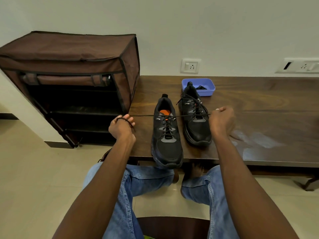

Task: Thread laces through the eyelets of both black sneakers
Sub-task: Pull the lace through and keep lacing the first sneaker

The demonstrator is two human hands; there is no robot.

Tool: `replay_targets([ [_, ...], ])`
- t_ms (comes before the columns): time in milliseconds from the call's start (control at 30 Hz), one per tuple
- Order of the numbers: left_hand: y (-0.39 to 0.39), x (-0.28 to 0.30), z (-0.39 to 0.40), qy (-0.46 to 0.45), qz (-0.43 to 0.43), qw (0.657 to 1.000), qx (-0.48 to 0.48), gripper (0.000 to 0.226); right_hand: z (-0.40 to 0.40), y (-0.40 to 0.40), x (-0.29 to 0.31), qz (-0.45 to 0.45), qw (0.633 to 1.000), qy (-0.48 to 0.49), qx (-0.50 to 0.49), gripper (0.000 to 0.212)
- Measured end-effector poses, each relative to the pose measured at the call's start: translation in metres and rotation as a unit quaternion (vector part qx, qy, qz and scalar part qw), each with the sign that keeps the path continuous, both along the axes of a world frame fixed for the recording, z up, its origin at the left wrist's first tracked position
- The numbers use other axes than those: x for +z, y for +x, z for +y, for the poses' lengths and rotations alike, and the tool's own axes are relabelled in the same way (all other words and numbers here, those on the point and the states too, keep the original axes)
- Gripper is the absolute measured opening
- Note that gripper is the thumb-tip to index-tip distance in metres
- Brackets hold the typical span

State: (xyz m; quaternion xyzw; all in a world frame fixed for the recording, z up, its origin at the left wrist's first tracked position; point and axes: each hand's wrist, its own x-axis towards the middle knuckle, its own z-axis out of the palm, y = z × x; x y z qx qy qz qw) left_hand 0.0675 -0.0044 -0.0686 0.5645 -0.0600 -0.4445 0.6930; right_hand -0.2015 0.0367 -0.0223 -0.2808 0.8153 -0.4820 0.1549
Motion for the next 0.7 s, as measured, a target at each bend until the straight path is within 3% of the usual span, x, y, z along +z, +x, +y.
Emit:
replay_targets([
  [67, 0.002, -0.001, 0.001, 0.045, -0.035, 0.998, 0.002, 0.035, 0.002, 0.001, -0.001, 0.065, 0.997, 0.042, 0.005, 0.016],
  [167, 0.000, 0.004, 0.006, 0.119, -0.180, 0.977, 0.000, 0.049, 0.005, 0.008, -0.004, 0.187, 0.975, 0.109, 0.042, 0.026],
  [233, -0.004, 0.008, 0.009, 0.063, -0.271, 0.959, -0.049, 0.047, 0.002, 0.015, -0.007, 0.205, 0.970, 0.089, 0.095, 0.025],
  [333, -0.020, 0.011, 0.018, -0.041, -0.409, 0.888, -0.208, 0.038, -0.001, 0.032, -0.011, 0.114, 0.968, 0.016, 0.224, 0.021],
  [433, -0.042, 0.007, 0.028, -0.105, -0.474, 0.802, -0.349, 0.042, 0.001, 0.053, -0.015, 0.101, 0.932, 0.041, 0.345, 0.021],
  [533, -0.052, -0.004, 0.029, -0.131, -0.547, 0.743, -0.363, 0.040, -0.001, 0.068, -0.022, 0.144, 0.904, 0.085, 0.394, 0.023],
  [700, -0.047, -0.007, 0.024, -0.116, -0.528, 0.757, -0.366, 0.011, -0.003, 0.074, -0.026, 0.202, 0.892, 0.088, 0.395, 0.014],
])
